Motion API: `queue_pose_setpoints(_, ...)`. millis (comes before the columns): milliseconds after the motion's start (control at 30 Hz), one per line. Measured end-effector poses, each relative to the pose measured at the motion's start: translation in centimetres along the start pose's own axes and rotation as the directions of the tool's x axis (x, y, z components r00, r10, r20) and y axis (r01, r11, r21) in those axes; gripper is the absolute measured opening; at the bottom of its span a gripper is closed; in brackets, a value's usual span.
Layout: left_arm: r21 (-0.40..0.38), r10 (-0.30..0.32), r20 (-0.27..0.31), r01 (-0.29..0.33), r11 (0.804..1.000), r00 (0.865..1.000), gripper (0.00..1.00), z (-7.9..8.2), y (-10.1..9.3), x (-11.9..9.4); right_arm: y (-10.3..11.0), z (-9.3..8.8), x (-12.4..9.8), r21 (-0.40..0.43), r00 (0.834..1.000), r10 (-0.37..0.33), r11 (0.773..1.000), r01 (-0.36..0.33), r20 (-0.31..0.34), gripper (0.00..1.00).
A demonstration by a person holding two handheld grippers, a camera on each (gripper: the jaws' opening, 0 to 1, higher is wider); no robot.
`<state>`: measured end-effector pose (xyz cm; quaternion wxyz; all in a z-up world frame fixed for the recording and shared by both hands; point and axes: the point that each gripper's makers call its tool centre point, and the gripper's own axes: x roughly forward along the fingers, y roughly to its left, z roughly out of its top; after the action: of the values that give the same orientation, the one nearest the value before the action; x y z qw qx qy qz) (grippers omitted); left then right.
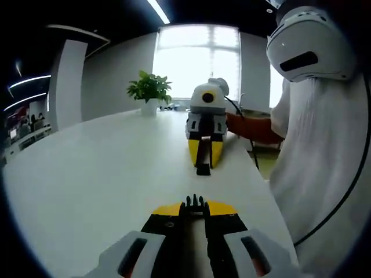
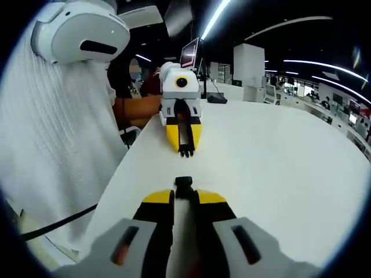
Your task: Snap the two parts of the plastic buckle together until the buckle closes and remains connected.
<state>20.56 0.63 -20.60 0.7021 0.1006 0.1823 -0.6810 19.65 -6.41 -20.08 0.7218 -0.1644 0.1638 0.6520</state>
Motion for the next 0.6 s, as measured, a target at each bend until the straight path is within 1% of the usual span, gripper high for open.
queue_pose_setpoints(233,0.003,0.0,-0.002,0.0,1.0,1.0,0.13,-0.01,-0.06,-0.03,-0.06,-0.02,0.01,-0.002,1.0,-0.008,1.0,0.008,0.007,0.15)
queue_pose_setpoints(600,-0.002,-0.003,-0.002,0.003,1.0,1.0,0.13,-0.01,-0.08,-0.09,0.08,-0.04,0.07,-0.01,1.0,-0.001,1.0,0.002,0.007,0.13)
